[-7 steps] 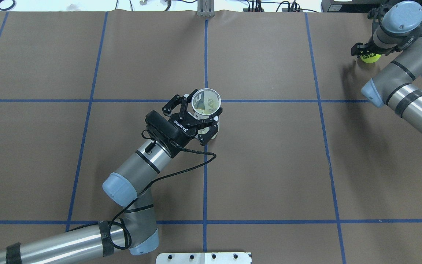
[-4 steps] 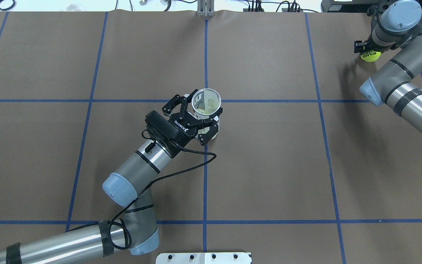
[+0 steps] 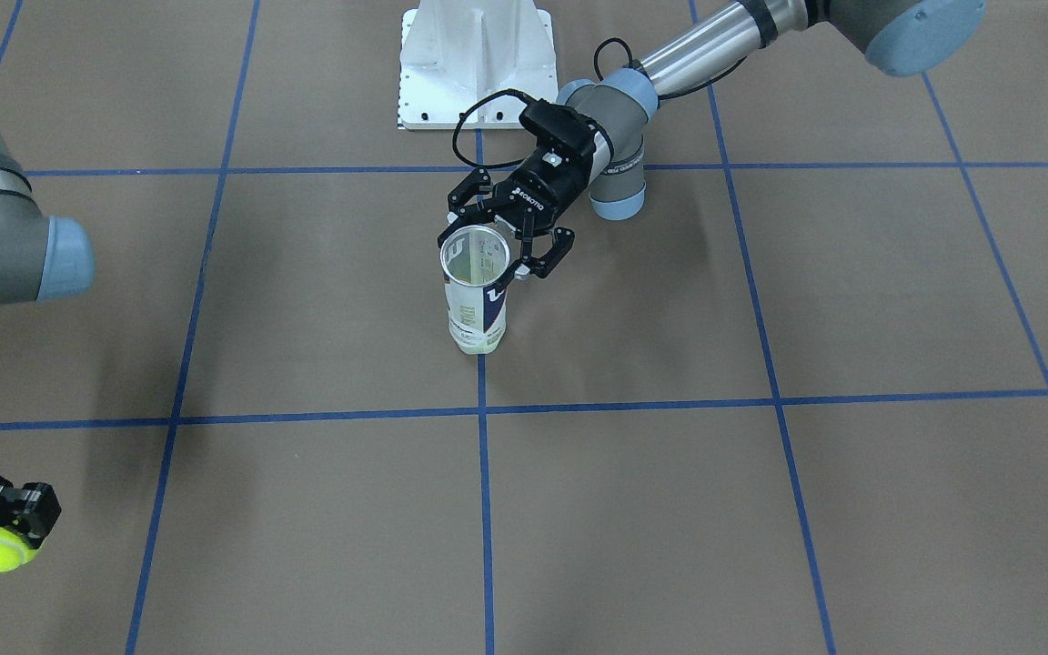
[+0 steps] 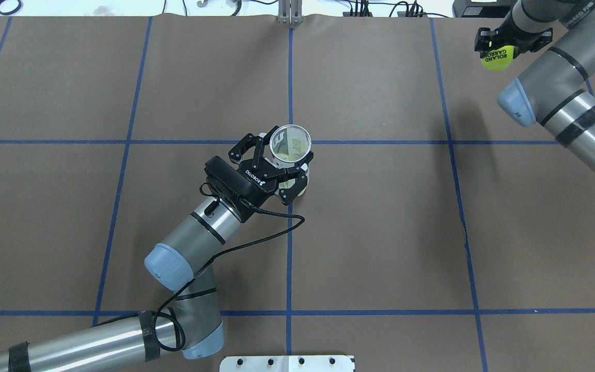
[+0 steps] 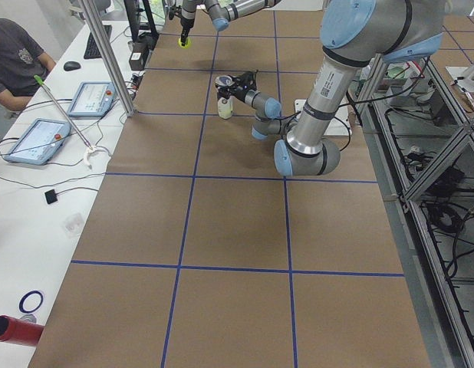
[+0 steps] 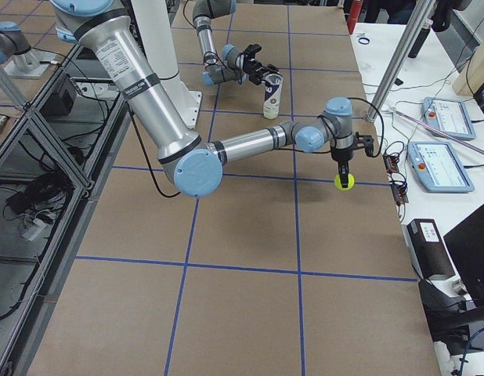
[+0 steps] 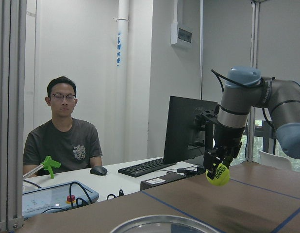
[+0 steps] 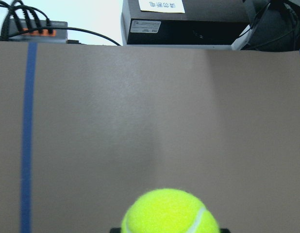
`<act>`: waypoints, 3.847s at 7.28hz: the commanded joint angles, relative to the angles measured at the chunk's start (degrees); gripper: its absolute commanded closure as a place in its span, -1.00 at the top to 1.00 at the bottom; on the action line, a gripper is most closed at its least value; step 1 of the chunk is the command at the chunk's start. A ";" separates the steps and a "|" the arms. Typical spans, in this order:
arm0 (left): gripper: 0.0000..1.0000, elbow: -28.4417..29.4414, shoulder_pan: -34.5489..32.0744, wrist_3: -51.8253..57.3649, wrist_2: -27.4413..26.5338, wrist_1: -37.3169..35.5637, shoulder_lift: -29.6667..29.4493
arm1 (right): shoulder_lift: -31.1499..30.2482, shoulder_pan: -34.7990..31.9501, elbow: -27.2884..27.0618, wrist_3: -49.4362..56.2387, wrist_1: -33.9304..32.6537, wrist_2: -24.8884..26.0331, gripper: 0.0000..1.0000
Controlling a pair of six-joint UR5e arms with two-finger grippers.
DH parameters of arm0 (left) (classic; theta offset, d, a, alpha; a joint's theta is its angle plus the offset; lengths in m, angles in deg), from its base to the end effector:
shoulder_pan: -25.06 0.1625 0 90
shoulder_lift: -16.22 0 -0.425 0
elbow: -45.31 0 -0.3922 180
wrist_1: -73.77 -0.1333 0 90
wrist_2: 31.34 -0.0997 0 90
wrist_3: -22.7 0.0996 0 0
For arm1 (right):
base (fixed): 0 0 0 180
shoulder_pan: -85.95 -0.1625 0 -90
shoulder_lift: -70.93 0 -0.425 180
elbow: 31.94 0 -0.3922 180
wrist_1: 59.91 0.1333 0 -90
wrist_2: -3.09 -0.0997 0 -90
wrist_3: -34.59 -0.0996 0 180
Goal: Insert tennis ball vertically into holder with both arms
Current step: 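Carry the second tennis ball with the right gripper above the holder, then lower the second ball into the holder and open the right gripper, then withdraw the right gripper while the left gripper sets down and releases the holder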
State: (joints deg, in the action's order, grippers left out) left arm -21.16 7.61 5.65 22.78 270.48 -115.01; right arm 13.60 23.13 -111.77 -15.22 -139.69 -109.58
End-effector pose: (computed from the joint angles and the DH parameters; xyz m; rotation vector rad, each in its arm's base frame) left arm 0.5759 -0.3820 0.2350 1.6748 1.1777 -0.0829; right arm -0.2469 -0.6886 0.3936 0.2020 -0.6536 0.2665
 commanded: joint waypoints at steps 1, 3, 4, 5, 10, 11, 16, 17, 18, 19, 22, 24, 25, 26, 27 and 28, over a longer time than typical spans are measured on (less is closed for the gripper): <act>0.72 0.02 0.05 0.00 0.02 0.00 0.01 | -0.14 2.25 -20.10 -13.67 -15.18 -10.95 -1.00; 0.72 0.02 0.05 0.00 0.02 0.00 -0.08 | 1.08 9.09 -28.60 -25.89 -18.66 -11.25 -1.00; 0.72 -0.16 0.14 0.00 0.02 -0.09 -0.08 | 3.44 12.95 -29.49 -31.69 -18.66 -11.08 -1.00; 0.72 -0.25 0.14 0.00 0.02 0.00 -0.08 | 6.07 15.25 -29.50 -36.10 -18.49 -11.08 -1.00; 0.72 -0.07 0.14 0.00 0.02 0.00 -0.08 | 12.33 21.60 -27.49 -42.65 -17.61 -9.50 -1.00; 0.72 -0.07 0.22 0.00 0.02 0.00 -0.08 | 13.64 21.86 -25.39 -42.82 -16.39 -9.32 -1.00; 0.72 -0.07 0.23 0.00 0.02 0.00 -0.08 | 15.85 22.22 -19.57 -42.82 -11.89 -8.09 -1.00; 0.72 -0.07 0.31 0.00 0.02 0.00 -0.08 | 15.77 22.57 -19.48 -42.82 -11.89 -8.09 -1.00; 0.72 -0.07 0.31 0.00 0.02 0.00 -0.08 | 15.59 22.74 -19.48 -42.82 -11.89 -7.83 -1.00; 0.72 -0.16 0.31 0.00 0.02 0.00 -0.08 | 15.50 22.92 -19.48 -42.82 -11.89 -7.74 -0.63; 0.73 -0.07 0.31 0.00 0.02 0.00 -0.08 | 15.50 23.01 -19.57 -43.53 -11.98 -7.47 0.98; 0.74 -0.16 0.31 0.00 -0.07 0.00 -0.08 | 15.50 22.92 -19.66 -43.53 -11.98 -7.56 0.98; 0.74 -0.25 0.31 0.00 -0.07 0.00 -0.08 | 15.24 22.83 -20.09 -43.44 -11.98 -7.56 0.98; 0.78 -0.33 0.31 0.00 -0.07 0.08 -0.08 | 14.02 22.31 -20.71 -42.83 -11.89 -7.56 0.98; 0.97 -0.77 0.23 0.00 0.02 0.09 0.01 | 11.83 21.35 -22.37 -42.47 -11.89 -7.65 0.98; 0.98 -0.86 0.05 0.09 0.02 0.09 0.09 | 10.07 20.12 -23.43 -42.04 -11.89 -8.17 0.98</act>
State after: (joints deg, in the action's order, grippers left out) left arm -21.79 7.82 5.67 22.77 270.55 -115.01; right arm 25.87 44.56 -133.76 -57.78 -151.60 -117.32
